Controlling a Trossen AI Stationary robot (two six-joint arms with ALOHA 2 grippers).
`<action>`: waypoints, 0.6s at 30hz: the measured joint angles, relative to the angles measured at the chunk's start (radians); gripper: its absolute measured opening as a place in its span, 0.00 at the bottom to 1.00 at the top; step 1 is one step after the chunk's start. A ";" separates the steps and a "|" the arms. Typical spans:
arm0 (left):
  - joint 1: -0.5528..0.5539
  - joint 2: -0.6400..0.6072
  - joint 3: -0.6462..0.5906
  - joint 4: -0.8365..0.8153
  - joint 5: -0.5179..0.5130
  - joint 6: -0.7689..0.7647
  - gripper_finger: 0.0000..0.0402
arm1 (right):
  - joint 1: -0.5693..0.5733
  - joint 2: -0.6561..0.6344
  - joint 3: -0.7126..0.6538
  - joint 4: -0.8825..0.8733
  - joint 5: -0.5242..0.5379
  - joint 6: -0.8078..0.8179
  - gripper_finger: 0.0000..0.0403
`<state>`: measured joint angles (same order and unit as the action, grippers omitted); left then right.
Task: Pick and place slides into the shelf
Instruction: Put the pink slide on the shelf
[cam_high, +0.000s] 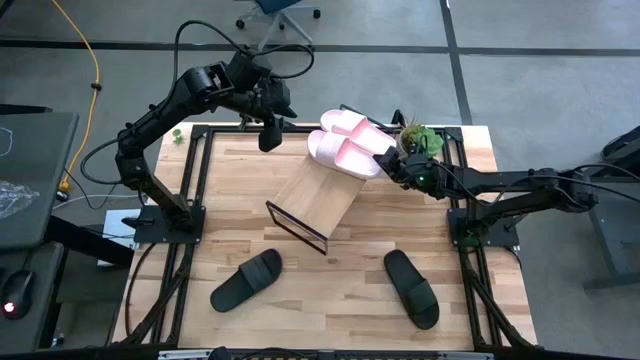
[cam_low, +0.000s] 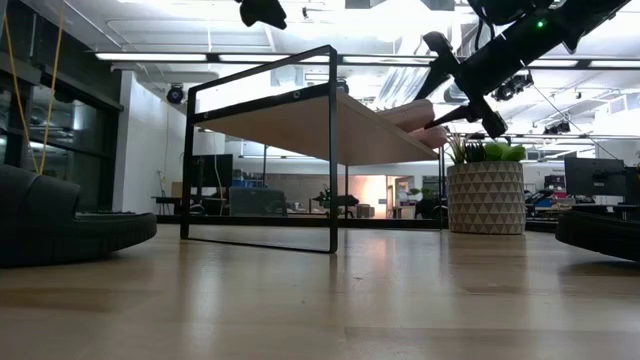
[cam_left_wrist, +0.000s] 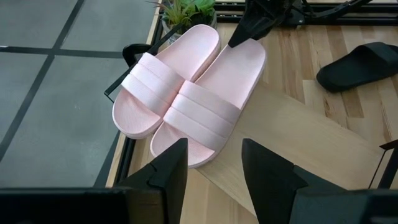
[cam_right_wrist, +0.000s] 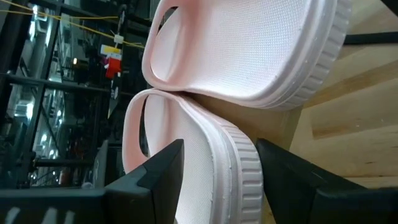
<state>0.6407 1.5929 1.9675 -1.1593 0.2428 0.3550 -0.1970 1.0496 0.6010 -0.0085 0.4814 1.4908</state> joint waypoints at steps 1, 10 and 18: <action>0.000 0.000 0.000 0.000 0.000 0.000 0.35 | 0.000 0.000 0.000 -0.002 -0.001 -0.005 0.47; -0.001 0.000 0.000 -0.003 0.000 0.000 0.35 | 0.001 0.000 0.000 -0.080 -0.024 -0.007 0.47; -0.016 0.000 0.000 -0.018 0.000 0.004 0.35 | 0.001 0.000 0.000 -0.148 -0.012 -0.007 0.47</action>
<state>0.6245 1.5929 1.9677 -1.1773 0.2427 0.3592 -0.1963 1.0496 0.6010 -0.1561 0.4693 1.4837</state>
